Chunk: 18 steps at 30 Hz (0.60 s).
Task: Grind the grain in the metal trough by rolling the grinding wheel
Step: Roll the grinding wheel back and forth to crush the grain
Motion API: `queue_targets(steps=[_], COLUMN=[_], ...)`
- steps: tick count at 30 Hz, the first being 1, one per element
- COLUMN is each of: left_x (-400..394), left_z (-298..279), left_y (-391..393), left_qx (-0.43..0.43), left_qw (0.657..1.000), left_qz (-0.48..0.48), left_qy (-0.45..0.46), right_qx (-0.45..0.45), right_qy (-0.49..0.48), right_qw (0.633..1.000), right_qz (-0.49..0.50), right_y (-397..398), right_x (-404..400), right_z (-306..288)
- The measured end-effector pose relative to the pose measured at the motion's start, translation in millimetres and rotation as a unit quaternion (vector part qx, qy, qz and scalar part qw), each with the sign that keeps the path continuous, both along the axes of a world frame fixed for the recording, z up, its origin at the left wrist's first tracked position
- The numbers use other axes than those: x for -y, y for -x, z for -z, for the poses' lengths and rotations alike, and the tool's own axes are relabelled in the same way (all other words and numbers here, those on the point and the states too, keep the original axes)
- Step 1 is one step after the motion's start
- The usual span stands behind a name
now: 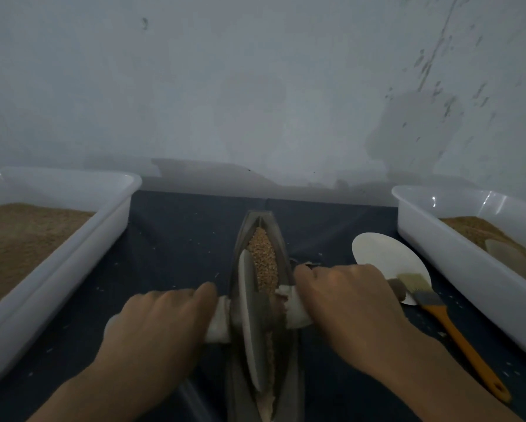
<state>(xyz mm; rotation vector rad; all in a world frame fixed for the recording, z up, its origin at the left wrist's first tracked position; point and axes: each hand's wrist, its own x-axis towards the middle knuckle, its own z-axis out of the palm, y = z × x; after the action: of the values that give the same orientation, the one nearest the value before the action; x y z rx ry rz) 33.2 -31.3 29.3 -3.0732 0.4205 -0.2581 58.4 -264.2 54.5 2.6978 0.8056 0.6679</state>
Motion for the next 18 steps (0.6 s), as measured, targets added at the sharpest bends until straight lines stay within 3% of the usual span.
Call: queue_targets(steps=[4,8,10,15,18], left_x=[-1,8,13,7,4], left_z=[7,4,0,-5,-4], left_y=[-29,-63,-71,-43,-15], left_qx=[0.016,0.114,0.118,0.044,0.105], left_qw=[1.0,0.993,0.992,0.999,0.987], left_qz=[-0.009,-0.001,0.0,0.025,0.117], left_qy=[0.015,-0.036,-0.052,-0.006,-0.017], right_qx=[-0.011,-0.015,-0.011,-0.015,-0.019], right_qy=[0.003,-0.031,-0.049,-0.017,-0.061], right_qw=[1.0,0.997,0.995,0.999,0.998], right_qz=[0.028,0.067,0.085,0.044,0.014], right_y=[-31,-66,-70,-28,0], right_x=[-1,2,3,8,11], right_z=[10,21,24,22,20])
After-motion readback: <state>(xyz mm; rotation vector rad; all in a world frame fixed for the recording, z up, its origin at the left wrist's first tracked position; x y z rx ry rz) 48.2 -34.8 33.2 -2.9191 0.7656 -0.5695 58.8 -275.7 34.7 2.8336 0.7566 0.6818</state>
